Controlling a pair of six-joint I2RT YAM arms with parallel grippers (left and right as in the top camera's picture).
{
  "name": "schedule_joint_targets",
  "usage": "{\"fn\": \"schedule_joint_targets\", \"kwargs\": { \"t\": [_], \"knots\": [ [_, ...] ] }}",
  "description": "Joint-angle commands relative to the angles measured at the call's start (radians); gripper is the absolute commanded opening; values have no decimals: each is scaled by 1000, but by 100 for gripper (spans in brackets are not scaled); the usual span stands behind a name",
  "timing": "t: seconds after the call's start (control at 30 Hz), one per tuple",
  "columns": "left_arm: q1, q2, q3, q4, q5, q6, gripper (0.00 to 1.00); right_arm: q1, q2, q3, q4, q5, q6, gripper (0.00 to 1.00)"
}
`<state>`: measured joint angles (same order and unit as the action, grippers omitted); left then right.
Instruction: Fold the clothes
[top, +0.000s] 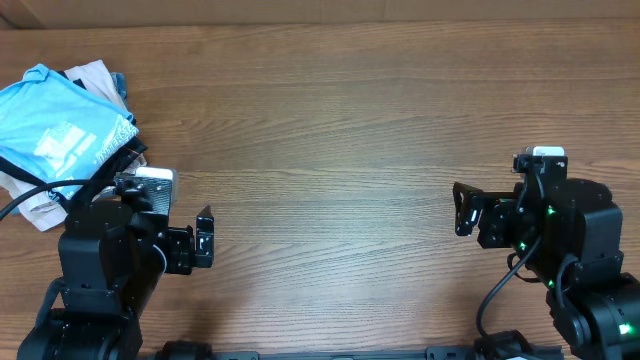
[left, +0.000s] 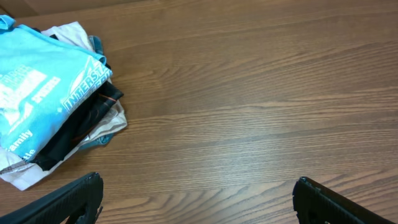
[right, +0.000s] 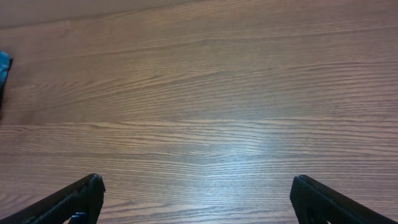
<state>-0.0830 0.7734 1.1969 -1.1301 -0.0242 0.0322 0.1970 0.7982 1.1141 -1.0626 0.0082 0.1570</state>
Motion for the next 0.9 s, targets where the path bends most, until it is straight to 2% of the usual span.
{"fn": "schedule_joint_targets", "kwargs": {
  "t": [0.0,0.2,0.47,0.67,0.87],
  "knots": [
    [2,-2,-5,1,-12,-10,100,-2,-4,-6,5,14,3,100],
    [2,-2,-5,1,-12,-10,100,-14,-43,-9,-10,48,-12,100],
    [2,-2,-5,1,-12,-10,100,-87,-262,-107,65,70,-62,100],
    [2,-2,-5,1,-12,-10,100,-116,-571,-435,306,73,-102,100],
    [2,-2,-5,1,-12,-10,100,-117,-786,-695,531,73,-102,100]
  ]
}}
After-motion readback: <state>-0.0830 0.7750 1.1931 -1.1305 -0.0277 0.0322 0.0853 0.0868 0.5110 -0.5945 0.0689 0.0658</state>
